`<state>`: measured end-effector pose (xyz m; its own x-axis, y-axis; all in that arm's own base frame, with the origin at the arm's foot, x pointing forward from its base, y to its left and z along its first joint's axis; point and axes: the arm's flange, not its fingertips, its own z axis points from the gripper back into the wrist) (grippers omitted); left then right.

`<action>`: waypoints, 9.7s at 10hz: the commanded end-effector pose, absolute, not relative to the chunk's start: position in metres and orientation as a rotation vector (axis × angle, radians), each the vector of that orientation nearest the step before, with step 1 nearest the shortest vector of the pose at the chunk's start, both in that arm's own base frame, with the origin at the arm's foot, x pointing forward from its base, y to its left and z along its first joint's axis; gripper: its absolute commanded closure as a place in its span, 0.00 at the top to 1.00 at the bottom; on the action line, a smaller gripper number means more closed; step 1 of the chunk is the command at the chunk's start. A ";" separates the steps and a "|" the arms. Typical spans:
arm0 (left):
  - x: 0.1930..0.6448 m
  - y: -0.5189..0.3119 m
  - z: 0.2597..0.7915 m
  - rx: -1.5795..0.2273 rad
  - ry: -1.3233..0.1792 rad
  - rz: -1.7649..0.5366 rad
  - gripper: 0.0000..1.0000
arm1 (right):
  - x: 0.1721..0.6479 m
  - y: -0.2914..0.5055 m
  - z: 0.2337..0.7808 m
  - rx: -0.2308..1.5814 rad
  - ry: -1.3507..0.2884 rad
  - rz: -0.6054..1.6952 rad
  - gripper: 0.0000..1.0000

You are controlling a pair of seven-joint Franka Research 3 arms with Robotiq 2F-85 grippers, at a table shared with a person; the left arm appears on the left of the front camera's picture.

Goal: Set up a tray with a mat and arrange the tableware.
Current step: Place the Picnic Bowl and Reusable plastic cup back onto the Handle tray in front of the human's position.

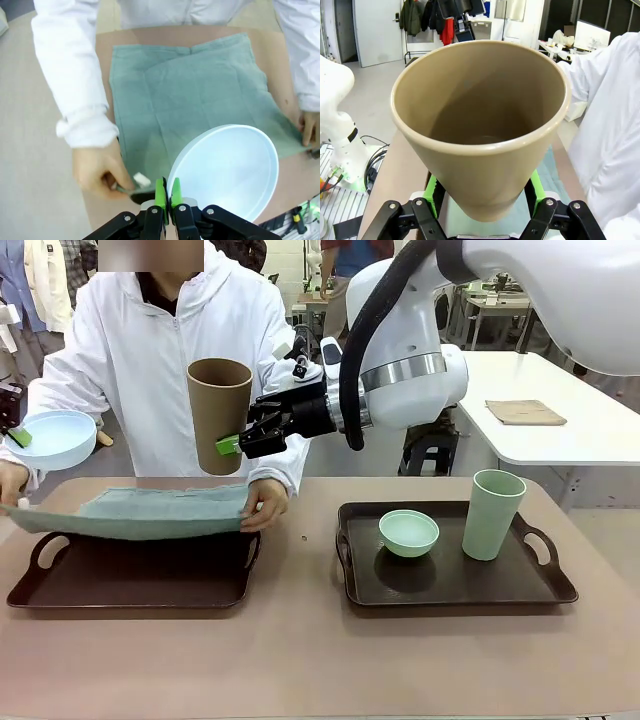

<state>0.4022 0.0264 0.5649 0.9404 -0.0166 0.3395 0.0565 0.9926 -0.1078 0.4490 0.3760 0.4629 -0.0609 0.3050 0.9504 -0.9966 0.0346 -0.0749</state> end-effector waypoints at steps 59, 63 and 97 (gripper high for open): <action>0.479 -0.007 0.368 -0.098 -0.167 -0.003 0.04 | 0.499 0.455 0.282 1.013 -0.813 1.548 0.81; 0.479 -0.006 0.355 -0.098 -0.152 -0.001 0.04 | 0.503 0.461 0.268 1.011 -0.806 1.537 0.81; 0.416 -0.093 0.563 -0.105 -0.260 -0.192 0.81 | 0.375 0.331 0.547 0.063 -0.150 0.532 1.00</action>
